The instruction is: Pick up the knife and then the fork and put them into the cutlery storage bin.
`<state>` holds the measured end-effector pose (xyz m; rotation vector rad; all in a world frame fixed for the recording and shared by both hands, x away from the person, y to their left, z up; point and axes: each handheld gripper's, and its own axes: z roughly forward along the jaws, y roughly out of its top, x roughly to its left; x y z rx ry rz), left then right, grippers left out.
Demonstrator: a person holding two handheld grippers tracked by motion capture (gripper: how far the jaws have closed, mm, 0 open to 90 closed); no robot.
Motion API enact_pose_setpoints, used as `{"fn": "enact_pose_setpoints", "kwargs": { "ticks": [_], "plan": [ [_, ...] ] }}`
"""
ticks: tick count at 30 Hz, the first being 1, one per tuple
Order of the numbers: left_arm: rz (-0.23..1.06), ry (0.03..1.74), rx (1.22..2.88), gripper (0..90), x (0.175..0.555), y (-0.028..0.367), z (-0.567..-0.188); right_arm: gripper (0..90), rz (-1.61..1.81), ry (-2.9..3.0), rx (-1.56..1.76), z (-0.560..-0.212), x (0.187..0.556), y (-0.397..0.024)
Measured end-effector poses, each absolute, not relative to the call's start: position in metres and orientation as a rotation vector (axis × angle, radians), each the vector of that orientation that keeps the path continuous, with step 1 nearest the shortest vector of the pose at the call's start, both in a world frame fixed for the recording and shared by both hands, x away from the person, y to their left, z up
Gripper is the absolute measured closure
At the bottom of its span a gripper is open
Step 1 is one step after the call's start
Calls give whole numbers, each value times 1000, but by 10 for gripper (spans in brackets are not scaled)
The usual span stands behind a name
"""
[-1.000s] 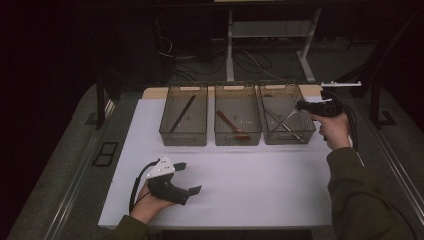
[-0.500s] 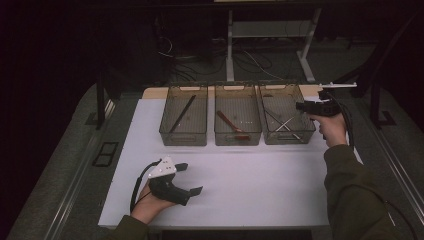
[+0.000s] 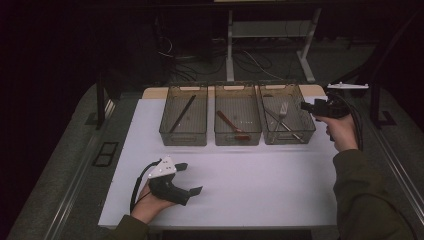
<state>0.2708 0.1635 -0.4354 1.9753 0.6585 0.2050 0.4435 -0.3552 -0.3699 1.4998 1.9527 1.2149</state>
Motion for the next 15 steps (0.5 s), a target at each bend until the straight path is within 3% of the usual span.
{"fn": "enact_pose_setpoints", "kwargs": {
  "ticks": [15],
  "plan": [
    [224,663,1985,28,273,166,-435,203,1258,2018,1318,-368,398,-335]
  ]
}}
